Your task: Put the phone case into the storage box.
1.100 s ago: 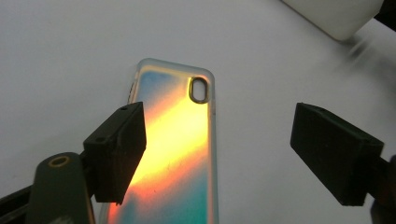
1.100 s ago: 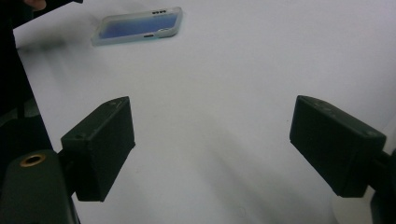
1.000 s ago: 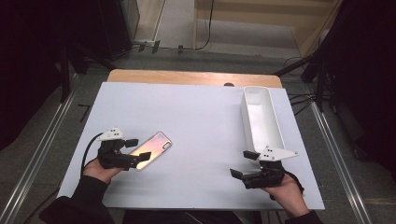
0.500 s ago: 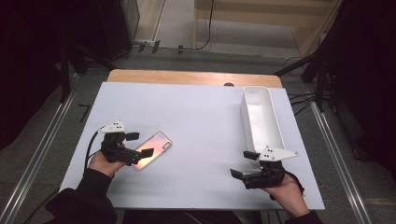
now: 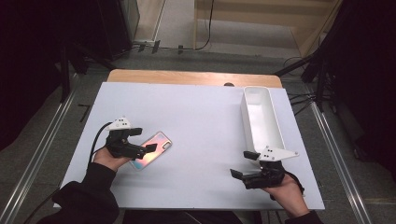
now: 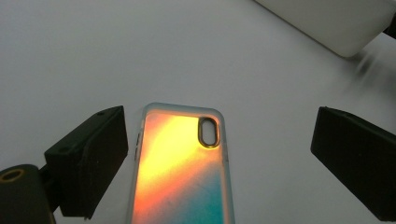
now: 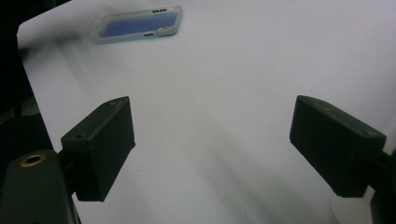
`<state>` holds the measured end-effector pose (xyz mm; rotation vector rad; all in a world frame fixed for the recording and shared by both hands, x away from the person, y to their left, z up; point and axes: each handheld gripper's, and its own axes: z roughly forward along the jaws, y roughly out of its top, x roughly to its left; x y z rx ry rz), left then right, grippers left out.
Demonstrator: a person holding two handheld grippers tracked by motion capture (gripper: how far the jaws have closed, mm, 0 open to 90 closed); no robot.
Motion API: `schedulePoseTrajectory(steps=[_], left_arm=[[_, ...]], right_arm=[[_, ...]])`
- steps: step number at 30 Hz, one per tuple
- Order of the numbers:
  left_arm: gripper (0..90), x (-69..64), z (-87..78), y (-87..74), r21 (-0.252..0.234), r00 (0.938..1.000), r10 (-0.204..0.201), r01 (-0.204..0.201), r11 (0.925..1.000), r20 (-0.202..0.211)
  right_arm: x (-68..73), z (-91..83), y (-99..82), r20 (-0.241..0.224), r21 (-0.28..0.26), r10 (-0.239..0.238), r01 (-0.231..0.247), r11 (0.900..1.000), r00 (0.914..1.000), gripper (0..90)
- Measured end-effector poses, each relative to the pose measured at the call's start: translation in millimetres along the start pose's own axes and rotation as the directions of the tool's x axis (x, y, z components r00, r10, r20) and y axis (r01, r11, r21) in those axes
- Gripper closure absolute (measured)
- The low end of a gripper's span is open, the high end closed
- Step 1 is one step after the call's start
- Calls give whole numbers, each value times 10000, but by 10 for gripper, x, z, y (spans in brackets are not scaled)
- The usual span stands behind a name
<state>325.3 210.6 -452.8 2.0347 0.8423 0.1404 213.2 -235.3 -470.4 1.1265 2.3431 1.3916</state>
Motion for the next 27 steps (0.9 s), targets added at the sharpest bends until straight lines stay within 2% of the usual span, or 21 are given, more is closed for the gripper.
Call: schedulePoseTrajectory(steps=[2,5,12,16,22,27], left_arm=[[36,6,12,-4,-54,9998,117,-116,9999,182],[36,6,26,-6,-160,9994,282,-279,9995,212],[36,25,79,-17,-123,9995,314,-313,9994,80],[35,28,84,-21,-199,9994,306,-303,9993,163],[35,18,119,-45,30,9986,502,-503,9987,179],[35,22,160,-74,149,9989,462,-463,9988,89]], right_arm=[[1,0,0,1,0,3,-3,10000,10000,127],[1,1,0,-2,2,6,-6,10000,10000,127],[2,0,-1,-21,15,-16,16,10000,10000,126],[1,-1,0,-6,21,21,-21,10000,10000,126],[4,-1,-1,-29,20,-12,12,10000,10000,126],[2,-3,-2,-15,22,-27,27,10000,10000,127]])
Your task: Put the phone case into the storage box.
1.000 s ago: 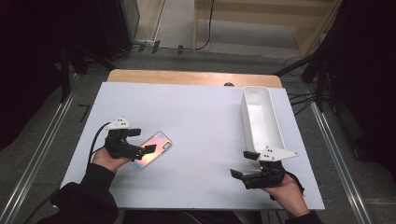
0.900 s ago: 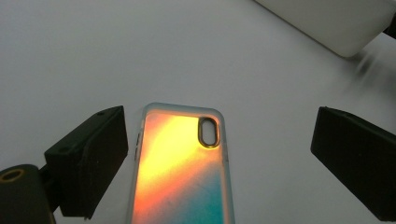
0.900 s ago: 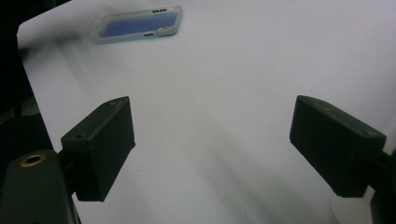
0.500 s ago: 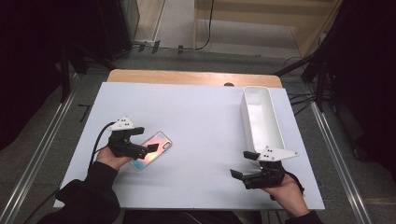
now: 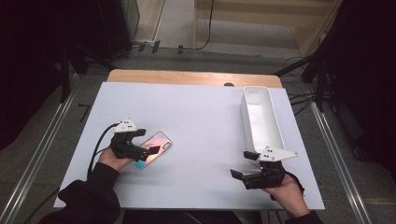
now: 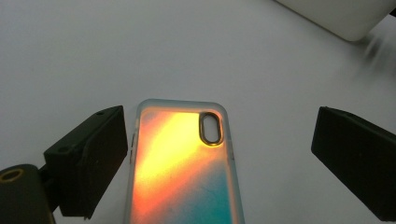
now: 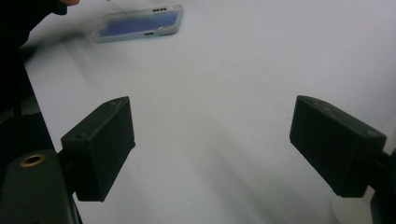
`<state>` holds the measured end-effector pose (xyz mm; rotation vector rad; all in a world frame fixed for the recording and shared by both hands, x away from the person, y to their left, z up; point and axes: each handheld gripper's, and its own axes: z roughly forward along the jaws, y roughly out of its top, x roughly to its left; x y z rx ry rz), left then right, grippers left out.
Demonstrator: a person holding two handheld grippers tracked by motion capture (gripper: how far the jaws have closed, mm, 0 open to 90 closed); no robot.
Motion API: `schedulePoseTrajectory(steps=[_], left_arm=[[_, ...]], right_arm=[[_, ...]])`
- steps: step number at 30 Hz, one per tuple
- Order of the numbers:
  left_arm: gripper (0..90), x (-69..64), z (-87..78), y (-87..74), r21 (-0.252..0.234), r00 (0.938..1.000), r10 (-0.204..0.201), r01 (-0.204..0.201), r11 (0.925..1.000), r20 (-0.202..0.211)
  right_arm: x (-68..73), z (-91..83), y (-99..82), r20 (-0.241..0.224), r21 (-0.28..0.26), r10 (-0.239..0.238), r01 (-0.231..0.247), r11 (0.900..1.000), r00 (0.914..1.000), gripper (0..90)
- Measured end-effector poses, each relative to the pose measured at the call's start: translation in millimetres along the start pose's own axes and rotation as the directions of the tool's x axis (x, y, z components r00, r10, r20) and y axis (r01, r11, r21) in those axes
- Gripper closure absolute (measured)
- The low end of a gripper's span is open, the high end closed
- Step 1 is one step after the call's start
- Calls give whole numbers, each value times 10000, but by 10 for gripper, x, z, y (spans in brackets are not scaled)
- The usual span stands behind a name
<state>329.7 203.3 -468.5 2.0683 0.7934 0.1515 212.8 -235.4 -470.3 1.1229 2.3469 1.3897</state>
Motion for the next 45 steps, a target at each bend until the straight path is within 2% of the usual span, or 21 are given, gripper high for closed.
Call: schedulePoseTrajectory(steps=[2,4,7,14,21,23,24,27,29,33,37,45], left_arm=[[35,6,21,-17,139,10000,-36,37,9999,-90],[35,18,38,-51,14,9998,-53,54,10000,-174],[35,58,52,-93,80,9989,-415,417,9991,-235],[35,76,112,-149,455,9982,-232,258,9986,-551],[35,47,195,-196,942,9991,-125,162,9954,-396],[30,34,216,-214,1115,9985,91,-31,9938,-532],[30,30,227,-228,1036,9986,42,13,9946,-526],[30,36,245,-251,1206,9982,19,54,9927,-606],[30,36,256,-260,1381,9975,192,-97,9904,-681],[31,19,267,-276,1321,9963,324,-216,9910,-799],[31,-18,288,-288,1487,9911,792,-629,9869,-1066],[31,-74,320,-295,1729,9822,1227,-974,9801,-1425]], right_arm=[[2,-2,0,2,14,-6,6,10000,10000,127],[3,-3,0,-3,16,1,-1,10000,10000,126],[3,-2,0,-3,-25,6,-6,10000,10000,127],[-1,-8,-3,23,-75,9,-9,10000,10000,126],[2,-9,-3,51,-53,-16,16,10000,10000,127],[-1,-10,-4,73,-75,-46,46,10000,10000,126],[-1,-10,-4,73,-75,-46,46,10000,10000,126],[2,-14,-5,50,-39,-12,12,10000,10000,127],[3,-14,-5,49,-40,-19,19,10000,10000,126],[6,-12,-6,14,10,-38,38,10000,10000,127],[7,-12,-6,23,10,-41,41,10000,10000,127],[8,-9,-8,38,45,-61,60,10000,10000,126]])
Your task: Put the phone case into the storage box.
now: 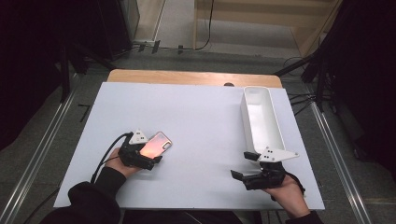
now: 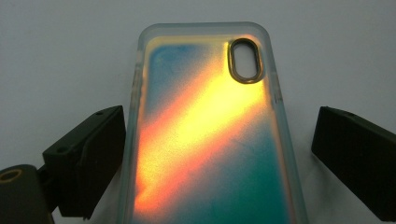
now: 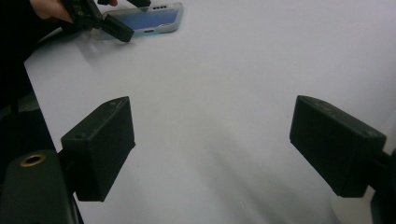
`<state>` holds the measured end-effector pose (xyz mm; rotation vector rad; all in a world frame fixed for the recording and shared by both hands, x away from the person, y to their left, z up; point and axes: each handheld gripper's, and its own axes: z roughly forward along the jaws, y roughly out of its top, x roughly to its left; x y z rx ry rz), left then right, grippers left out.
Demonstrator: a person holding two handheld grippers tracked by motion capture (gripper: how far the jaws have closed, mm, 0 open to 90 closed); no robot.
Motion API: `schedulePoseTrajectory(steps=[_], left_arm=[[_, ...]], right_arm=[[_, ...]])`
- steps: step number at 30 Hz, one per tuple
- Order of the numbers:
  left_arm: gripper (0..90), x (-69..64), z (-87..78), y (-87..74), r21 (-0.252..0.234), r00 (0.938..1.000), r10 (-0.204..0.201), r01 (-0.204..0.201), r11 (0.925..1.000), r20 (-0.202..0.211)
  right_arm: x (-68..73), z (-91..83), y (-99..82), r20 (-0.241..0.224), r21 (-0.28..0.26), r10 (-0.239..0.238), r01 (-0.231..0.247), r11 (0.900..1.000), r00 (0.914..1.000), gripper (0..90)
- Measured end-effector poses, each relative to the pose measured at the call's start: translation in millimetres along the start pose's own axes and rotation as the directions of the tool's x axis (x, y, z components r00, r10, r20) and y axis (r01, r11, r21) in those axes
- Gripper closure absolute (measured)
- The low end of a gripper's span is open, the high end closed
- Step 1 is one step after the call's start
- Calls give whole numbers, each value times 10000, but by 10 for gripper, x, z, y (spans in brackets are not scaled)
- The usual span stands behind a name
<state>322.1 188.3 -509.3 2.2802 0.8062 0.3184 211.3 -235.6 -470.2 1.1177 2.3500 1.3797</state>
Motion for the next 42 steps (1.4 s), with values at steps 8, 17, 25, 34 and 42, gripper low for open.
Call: schedulePoseTrajectory(steps=[8,17,25,34,42], left_arm=[[53,-26,4,-1,79,9994,148,-145,9999,-299],[121,-48,-23,-19,-36,9993,151,-152,9999,-328],[163,-42,-32,-12,-31,9996,16,-17,10000,-295],[165,14,-53,16,145,9999,-51,49,9999,125],[164,61,-112,67,-77,9964,-654,659,9978,537]], right_arm=[[1,2,-3,3,84,-58,58,9999,10000,126],[11,14,-3,-27,92,-102,102,9999,9999,127],[14,13,-2,-79,73,-131,131,9999,9999,126],[9,22,1,-124,69,-97,97,9999,9999,126],[8,18,2,-123,64,-72,72,10000,9999,126]])
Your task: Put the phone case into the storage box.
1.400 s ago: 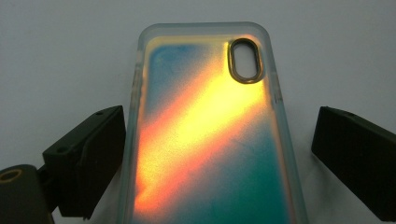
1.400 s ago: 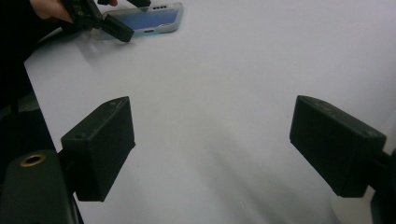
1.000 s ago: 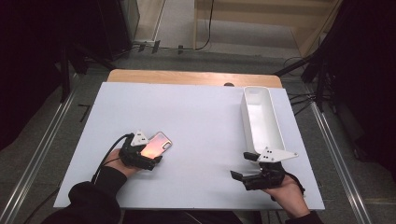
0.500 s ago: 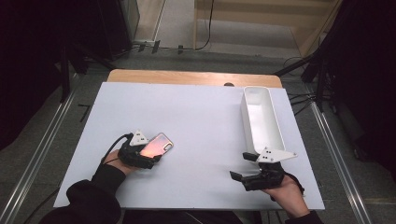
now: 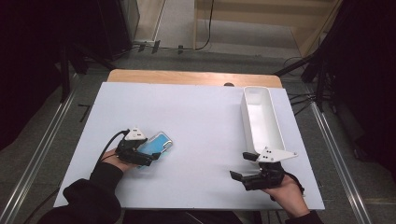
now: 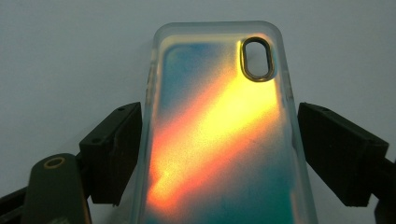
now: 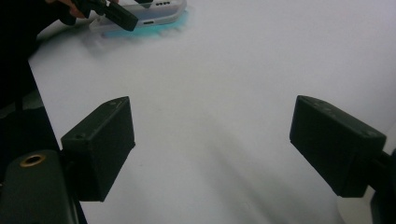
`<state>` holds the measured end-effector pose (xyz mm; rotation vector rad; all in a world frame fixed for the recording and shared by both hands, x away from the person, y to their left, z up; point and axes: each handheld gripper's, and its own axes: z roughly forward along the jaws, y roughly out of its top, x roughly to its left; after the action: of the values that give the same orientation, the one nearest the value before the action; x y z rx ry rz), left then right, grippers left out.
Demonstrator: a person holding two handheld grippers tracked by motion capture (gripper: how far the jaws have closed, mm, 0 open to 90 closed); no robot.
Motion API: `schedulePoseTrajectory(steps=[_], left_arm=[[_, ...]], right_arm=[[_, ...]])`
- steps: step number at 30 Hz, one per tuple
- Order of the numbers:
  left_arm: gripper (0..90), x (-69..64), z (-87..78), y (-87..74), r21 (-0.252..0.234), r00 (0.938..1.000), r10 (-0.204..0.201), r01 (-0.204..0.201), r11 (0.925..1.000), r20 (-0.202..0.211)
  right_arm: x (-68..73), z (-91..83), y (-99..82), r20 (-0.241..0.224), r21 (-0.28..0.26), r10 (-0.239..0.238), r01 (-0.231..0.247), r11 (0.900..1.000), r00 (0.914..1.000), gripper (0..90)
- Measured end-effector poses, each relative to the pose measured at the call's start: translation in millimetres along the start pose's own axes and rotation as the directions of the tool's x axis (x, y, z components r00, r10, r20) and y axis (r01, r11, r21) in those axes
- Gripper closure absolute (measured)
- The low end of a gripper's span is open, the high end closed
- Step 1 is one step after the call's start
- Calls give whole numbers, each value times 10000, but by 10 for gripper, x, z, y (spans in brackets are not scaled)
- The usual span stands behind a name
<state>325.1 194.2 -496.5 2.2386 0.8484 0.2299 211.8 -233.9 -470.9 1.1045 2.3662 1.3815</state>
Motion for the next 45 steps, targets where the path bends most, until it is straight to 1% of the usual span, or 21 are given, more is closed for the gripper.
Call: schedulePoseTrajectory(steps=[1,5,10,11,15,19,20,24,25,27,29,31,32,34,35,37,40,41,43,44,45], left_arm=[[164,-5,-3,6,-67,10000,-78,78,9999,23],[164,-30,-45,41,-202,9998,-133,136,9997,170],[164,-59,-105,91,-624,9992,-290,306,9976,270],[164,-63,-120,102,-644,9992,-245,265,9976,318],[164,-116,-148,140,-963,9986,-367,403,9945,386],[164,-153,-173,168,-1188,9983,-425,470,9918,407],[164,-165,-181,178,-1228,9977,-512,564,9908,452],[164,-186,-211,207,-1553,9967,-611,686,9855,530],[164,-199,-213,213,-1674,9958,-728,810,9826,547],[164,-209,-228,225,-1769,9954,-787,872,9804,547],[164,-225,-238,238,-1994,9939,-953,1046,9743,557],[164,-233,-253,254,-2115,9933,-999,1102,9712,587],[164,-240,-253,261,-2247,9915,-1136,1253,9663,641],[164,-259,-253,273,-2334,9911,-1199,1304,9636,585],[164,-268,-253,279,-2337,9917,-1167,1263,9641,547],[164,-285,-243,290,-2432,9908,-1246,1340,9607,537],[164,-314,-224,313,-2553,9861,-1490,1630,9530,734],[164,-329,-214,323,-2555,9840,-1581,1740,9510,818],[164,-354,-195,337,-2533,9818,-1655,1841,9497,930],[164,-376,-176,348,-2509,9792,-1735,1950,9482,1054],[164,-383,-168,352,-2536,9787,-1749,1971,9470,1073]], right_arm=[[1,1,0,0,0,0,0,10000,10000,127],[3,1,0,28,6,-40,40,10000,10000,126],[0,2,-1,58,8,-6,6,10000,10000,127],[0,4,-1,50,8,-8,8,10000,10000,127],[6,7,0,158,30,-128,127,9999,9998,126],[10,7,2,203,63,-131,130,9999,9997,127],[11,8,3,234,65,-113,111,9999,9997,126],[14,15,10,295,-8,-91,91,10000,9995,126],[18,17,14,302,1,-60,60,10000,9995,126],[22,17,19,282,-29,-33,34,10000,9996,126],[26,11,27,285,-23,41,-41,10000,9996,127],[28,13,37,285,-154,76,-71,9999,9996,127],[34,14,43,329,-134,53,-48,9999,9994,127],[42,23,54,294,-46,89,-88,10000,9995,127],[47,30,63,274,41,142,-143,9999,9995,127],[53,41,79,241,196,205,-210,9996,9995,127],[60,51,104,134,173,371,-374,9992,9992,127],[65,51,115,199,131,406,-408,9991,9990,127],[71,55,135,218,0,374,-374,9993,9991,127],[75,52,142,236,-10,362,-362,9993,9991,127],[80,52,156,278,-85,307,-305,9995,9991,127]])
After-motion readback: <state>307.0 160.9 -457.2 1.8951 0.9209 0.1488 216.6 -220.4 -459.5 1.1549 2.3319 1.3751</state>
